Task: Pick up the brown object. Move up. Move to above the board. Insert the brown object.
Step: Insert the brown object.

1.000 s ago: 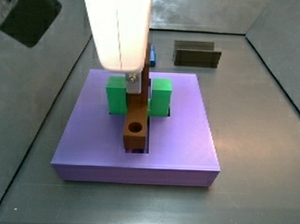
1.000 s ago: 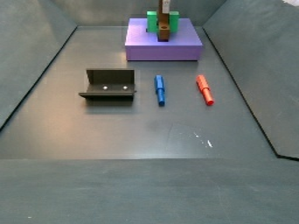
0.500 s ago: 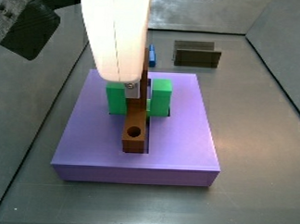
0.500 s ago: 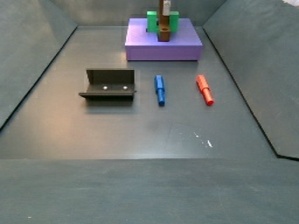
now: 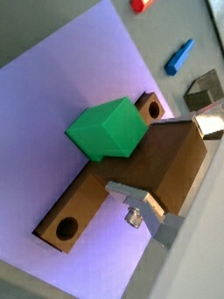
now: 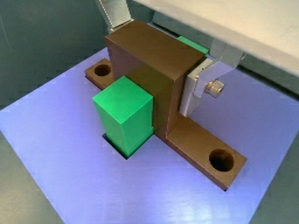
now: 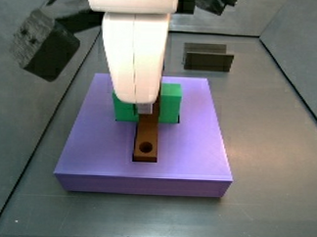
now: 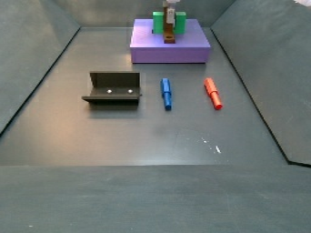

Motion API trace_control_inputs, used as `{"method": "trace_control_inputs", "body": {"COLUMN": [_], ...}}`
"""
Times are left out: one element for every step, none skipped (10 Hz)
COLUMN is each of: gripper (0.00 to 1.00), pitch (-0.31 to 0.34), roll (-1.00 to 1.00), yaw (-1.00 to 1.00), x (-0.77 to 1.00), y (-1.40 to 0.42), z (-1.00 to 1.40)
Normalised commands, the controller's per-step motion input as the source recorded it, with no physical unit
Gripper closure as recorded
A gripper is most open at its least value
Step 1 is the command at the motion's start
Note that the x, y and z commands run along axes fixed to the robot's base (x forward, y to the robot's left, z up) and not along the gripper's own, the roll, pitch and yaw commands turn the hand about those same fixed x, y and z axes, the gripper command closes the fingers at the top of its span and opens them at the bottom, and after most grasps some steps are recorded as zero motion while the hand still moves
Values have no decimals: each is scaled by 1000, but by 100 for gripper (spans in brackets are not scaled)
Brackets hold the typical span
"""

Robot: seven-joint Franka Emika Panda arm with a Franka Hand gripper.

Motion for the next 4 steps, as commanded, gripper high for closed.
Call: {"method": "trace_control_inputs", "body": {"gripper": [100,100,100,100], "pitch": [-250,-53,-177,-181], "roll": [0,0,0,51], "yaw": [0,0,0,0], "x": [-171,-131,-277,-277], "y": [0,0,0,-83], "z": [-603,0,0,0]}}
